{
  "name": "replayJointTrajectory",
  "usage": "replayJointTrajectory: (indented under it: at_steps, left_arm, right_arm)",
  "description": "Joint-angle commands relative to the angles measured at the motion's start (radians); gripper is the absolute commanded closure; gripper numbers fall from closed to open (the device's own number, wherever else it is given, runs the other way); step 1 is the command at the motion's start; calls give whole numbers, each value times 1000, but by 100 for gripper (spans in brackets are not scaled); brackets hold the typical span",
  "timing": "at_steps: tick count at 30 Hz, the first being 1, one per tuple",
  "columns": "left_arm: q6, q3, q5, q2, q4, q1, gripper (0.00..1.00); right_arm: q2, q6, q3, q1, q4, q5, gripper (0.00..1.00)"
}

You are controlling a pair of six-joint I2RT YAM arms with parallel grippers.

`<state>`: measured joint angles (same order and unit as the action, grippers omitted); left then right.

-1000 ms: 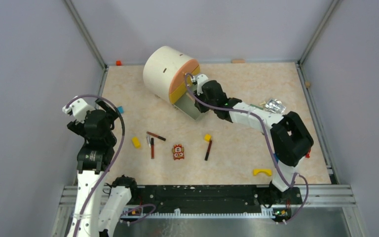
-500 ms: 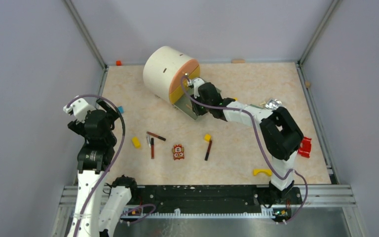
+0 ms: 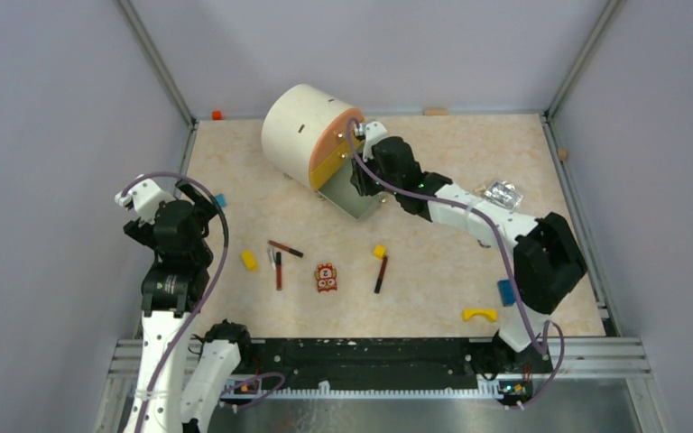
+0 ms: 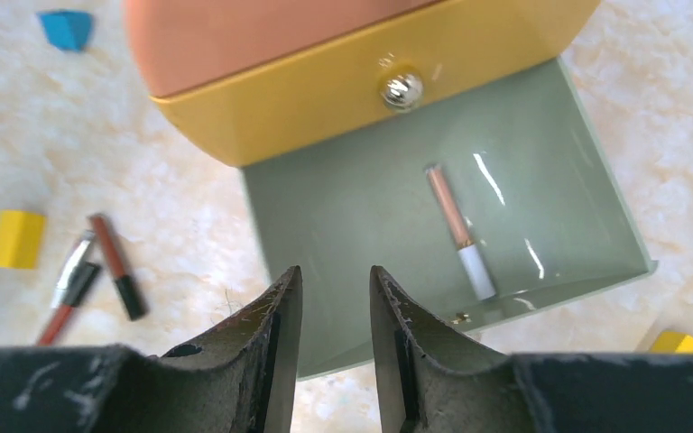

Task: Organize the makeup
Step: Place the makeup tool in the drawer, then pick up the lipstick at the center of the board.

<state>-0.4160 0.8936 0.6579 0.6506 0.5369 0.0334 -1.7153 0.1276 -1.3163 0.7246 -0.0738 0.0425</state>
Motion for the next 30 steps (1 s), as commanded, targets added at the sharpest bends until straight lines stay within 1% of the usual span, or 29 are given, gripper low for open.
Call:
replayJointTrajectory:
  at_steps: [1,5,10,15,18,22,24,30]
  left_arm:
    - [14,-5,-10,6,-46,-7,1]
    - [14,-5,-8,6,-45,-9,1]
    - [14,-5,-14,9,-47,-11,1]
    - [16,-3,-23,9,-48,-12,1]
    - [16,-5,-25,9,-48,-11,1]
    - [16,-3,-23,6,-48,-12,1]
    - [17,-4,-25,6,-48,-13,1]
    - [17,-4,-24,8,-47,-13,1]
  right_arm:
    - [59,92,-14,78,-6,12,67]
    - [36,75,3,201,-6,-11,67]
    - [-60,15,-3,290,18,-133,64]
    - [-163,-60,-34,301,67,-201,59]
    - [-243,-92,-94,302,59,-208,57]
    - [-322,-98,-134,303,67,-219,55]
    - [-350,-96,-151,302,96,-223,53]
    - [-409,-120,-205,308,89,-198,48]
